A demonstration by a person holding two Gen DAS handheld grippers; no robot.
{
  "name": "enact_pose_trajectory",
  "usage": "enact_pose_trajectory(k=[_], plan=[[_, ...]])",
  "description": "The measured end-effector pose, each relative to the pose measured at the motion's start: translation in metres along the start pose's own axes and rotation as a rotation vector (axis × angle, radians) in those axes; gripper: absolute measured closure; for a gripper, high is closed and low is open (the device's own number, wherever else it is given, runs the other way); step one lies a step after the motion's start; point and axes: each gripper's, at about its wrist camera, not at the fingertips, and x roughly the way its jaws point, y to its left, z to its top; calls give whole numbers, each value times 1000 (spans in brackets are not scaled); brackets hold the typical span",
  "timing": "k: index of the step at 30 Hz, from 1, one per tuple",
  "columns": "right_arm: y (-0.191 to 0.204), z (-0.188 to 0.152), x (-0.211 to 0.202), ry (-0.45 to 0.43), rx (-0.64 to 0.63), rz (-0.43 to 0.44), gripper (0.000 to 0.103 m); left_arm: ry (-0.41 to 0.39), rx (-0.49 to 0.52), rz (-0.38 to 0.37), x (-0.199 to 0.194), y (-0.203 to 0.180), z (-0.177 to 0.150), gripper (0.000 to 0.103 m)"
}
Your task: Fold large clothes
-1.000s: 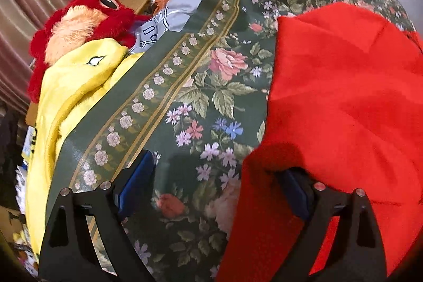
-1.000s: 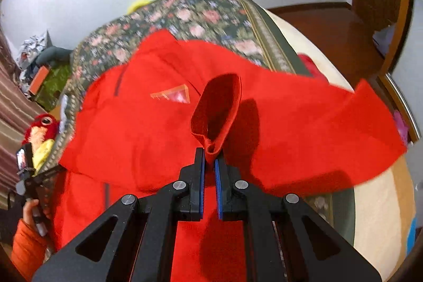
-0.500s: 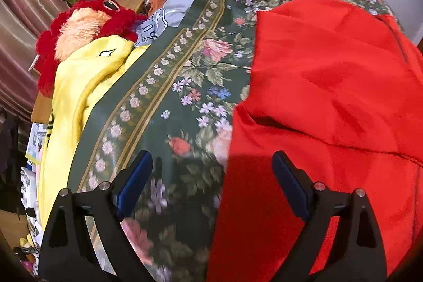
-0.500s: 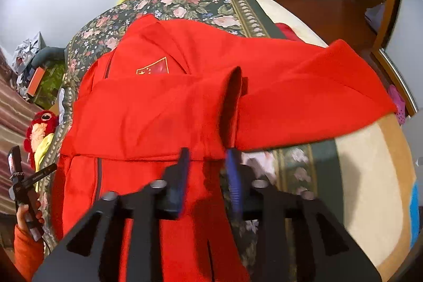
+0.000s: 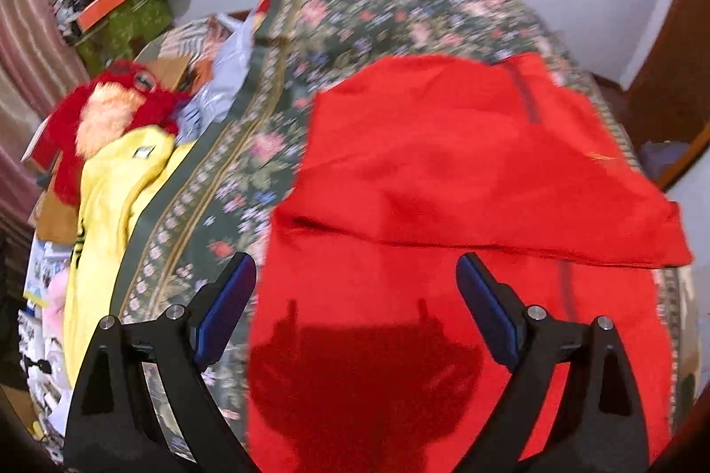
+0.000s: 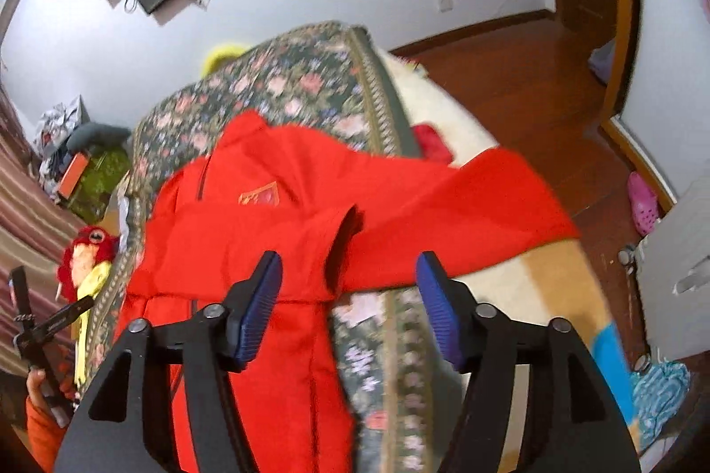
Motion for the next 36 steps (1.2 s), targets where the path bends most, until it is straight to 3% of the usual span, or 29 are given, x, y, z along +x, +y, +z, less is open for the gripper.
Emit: enact_pose_trajectory(k=[6,14,23,29,32,34,36], plan=[[-42,4,-1,-12,104,-43,31,-37,59,-93,-22,-43,3,11],[-116,-8,51,120,369,-62,31,3,99,-187,-8,-81,-13,11],[-160,-1,97,123,565,-37,31,95,108,-142,37,-83,-32,11],[-175,13,118,102,643,-104,32,128,65,-113,55,-69,-37,11],[-176,21,122,86,617,-201,53,144,29,-121,59,-61,-41,11],[-175,25,121,73,594,-246,81,150,10,-125,60,-56,-43,11],[-164,31,114,51,545,-254,95,150,2,-124,59,-51,-45,11]])
